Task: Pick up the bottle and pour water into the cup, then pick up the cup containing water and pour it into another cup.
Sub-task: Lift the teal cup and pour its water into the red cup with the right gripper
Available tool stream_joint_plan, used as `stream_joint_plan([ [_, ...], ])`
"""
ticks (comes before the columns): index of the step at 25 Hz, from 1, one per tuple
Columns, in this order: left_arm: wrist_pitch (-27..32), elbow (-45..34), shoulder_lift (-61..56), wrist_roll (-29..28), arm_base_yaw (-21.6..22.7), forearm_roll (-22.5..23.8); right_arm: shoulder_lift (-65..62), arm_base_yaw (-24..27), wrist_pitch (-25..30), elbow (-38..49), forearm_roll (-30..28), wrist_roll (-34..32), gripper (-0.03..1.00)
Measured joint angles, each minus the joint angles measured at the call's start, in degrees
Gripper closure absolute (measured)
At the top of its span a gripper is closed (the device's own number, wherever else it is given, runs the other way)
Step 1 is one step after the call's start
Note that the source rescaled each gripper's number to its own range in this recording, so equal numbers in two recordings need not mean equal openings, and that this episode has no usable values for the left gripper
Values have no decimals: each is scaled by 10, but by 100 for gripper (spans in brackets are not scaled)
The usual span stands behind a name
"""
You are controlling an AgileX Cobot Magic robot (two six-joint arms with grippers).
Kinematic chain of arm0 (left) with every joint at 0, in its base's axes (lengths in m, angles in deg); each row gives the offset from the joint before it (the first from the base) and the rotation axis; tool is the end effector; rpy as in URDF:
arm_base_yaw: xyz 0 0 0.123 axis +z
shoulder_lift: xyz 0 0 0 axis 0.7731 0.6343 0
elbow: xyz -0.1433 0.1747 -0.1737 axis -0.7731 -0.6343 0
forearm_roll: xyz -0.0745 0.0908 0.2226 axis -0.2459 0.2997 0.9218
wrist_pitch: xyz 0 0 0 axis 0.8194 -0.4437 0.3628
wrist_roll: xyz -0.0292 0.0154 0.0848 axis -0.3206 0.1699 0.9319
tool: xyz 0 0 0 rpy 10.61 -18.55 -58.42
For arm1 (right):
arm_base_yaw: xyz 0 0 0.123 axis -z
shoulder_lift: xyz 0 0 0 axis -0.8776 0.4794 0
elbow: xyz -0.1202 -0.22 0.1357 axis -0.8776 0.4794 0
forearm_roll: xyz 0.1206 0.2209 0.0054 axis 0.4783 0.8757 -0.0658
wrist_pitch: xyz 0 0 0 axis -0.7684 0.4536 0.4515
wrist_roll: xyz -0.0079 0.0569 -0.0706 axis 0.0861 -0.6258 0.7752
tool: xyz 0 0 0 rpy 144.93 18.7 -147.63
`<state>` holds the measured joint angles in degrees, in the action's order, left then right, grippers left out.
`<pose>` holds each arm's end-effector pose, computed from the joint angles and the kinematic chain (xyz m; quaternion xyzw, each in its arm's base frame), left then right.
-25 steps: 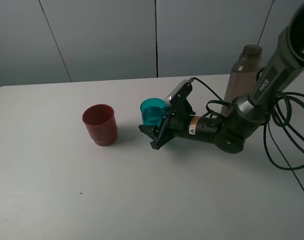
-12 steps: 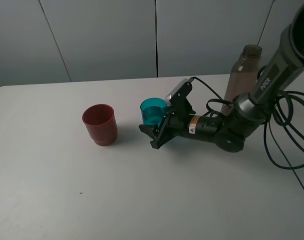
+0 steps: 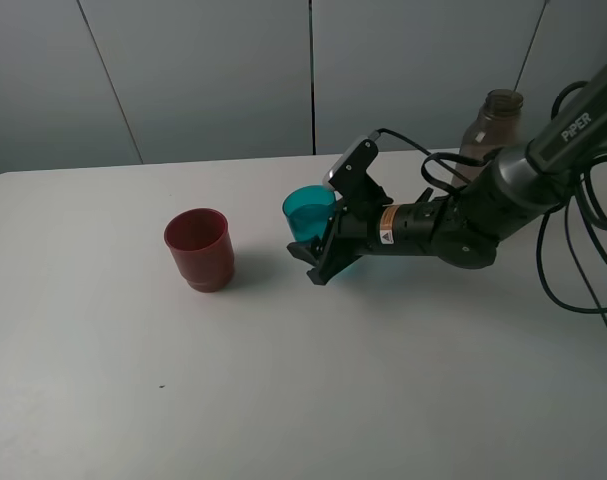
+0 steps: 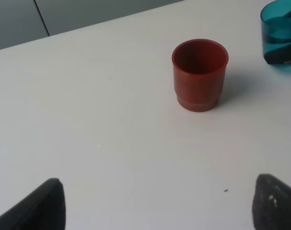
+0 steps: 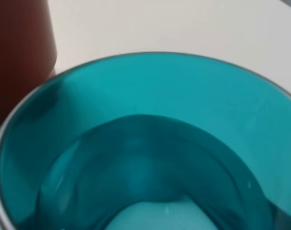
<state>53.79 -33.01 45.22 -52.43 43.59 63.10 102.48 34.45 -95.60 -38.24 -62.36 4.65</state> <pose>-0.0093 -0.0077 0.2793 0.1247 0.8459 -0.0446 0.5166 0.3155 0.1978 0.0666 -0.4231 0.7627 0.1951 0.4486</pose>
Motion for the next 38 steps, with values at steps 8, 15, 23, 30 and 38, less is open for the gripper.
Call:
stream_joint_plan([
  [8, 0, 0, 0, 0, 0, 0, -36, -32, 56, -20, 0, -6, 92],
  [15, 0, 0, 0, 0, 0, 0, -42, -60, 154, -73, -3, -23, 92],
  [23, 0, 0, 0, 0, 0, 1, -48, -90, 256, -111, -41, -32, 92],
  [30, 0, 0, 0, 0, 0, 1, -70, -101, 284, -112, -57, -37, 92],
  [38, 0, 0, 0, 0, 0, 1, -91, -113, 344, -125, -73, -39, 92],
])
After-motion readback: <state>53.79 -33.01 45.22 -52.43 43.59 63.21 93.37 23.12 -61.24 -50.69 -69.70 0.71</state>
